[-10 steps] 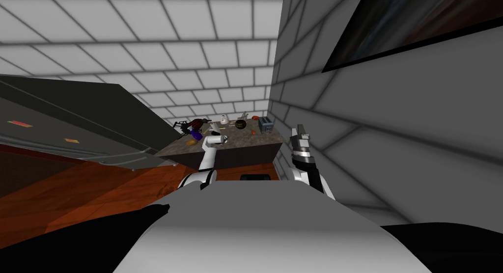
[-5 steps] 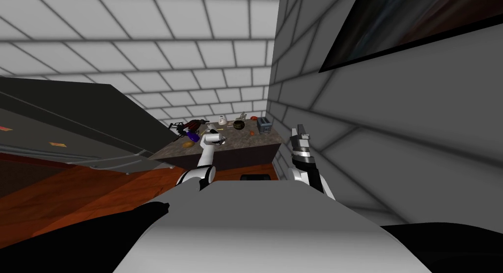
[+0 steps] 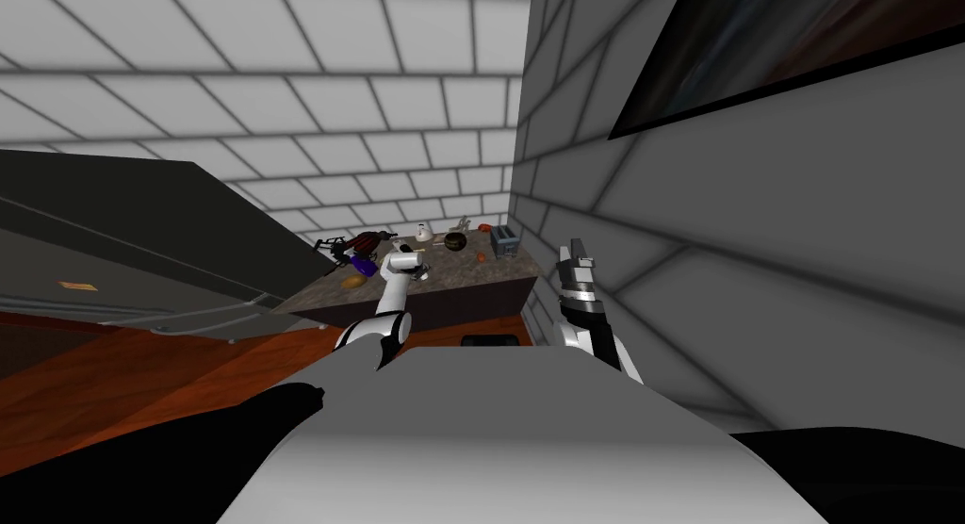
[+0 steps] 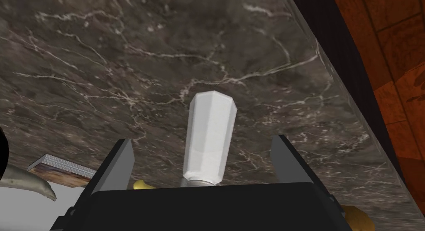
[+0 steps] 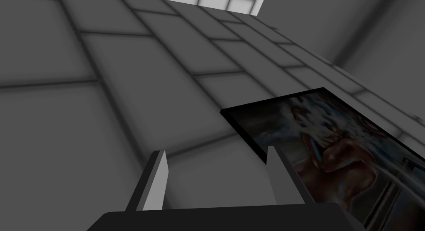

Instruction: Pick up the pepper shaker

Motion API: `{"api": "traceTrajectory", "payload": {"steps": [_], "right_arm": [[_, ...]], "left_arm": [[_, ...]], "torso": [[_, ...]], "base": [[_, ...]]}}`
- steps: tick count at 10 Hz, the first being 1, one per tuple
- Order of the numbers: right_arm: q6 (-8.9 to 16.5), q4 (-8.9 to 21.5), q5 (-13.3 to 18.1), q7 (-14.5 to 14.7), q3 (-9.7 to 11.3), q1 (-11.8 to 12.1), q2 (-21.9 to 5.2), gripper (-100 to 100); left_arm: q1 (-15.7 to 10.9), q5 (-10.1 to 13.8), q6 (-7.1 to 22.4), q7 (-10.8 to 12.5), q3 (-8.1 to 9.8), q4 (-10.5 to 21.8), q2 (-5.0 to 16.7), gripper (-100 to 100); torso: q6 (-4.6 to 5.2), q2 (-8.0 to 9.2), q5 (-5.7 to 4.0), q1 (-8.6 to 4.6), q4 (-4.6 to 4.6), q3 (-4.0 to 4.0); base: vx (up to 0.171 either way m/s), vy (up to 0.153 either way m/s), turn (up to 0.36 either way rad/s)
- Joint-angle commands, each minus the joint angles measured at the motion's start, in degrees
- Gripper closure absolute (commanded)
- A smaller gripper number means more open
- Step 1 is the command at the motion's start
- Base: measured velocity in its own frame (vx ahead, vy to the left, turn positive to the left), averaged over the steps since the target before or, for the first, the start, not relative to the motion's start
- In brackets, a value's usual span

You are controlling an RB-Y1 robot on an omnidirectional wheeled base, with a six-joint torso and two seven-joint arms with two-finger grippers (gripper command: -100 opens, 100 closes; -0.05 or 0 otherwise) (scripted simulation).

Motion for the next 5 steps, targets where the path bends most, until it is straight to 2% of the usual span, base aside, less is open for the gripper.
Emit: {"api": "traceTrajectory", "payload": {"steps": [1,4,5], "right_arm": [[0.0,0.0,0.0,0.0,0.0,0.0,0.0,0],[0.0,0.0,0.0,0.0,0.0,0.0,0.0,0],[0.0,0.0,0.0,0.0,0.0,0.0,0.0,0]], "left_arm": [[-1.1,-0.5,2.8,-2.3,0.65,1.9,1.1,-100],[-3.1,-1.2,6.7,-5.3,1.68,4.4,3.2,-100],[-2.6,-1.0,6.0,-4.6,1.47,3.6,2.7,-100]], "torso": [[0.0,0.0,0.0,0.0,0.0,0.0],[-0.01,-0.04,0.02,0.09,-0.02,-0.03],[-0.02,-0.08,0.04,0.18,-0.02,-0.05]], "base": [[0.077,-0.006,-0.059],[0.076,0.019,-0.038],[0.041,0.023,-0.008]]}}
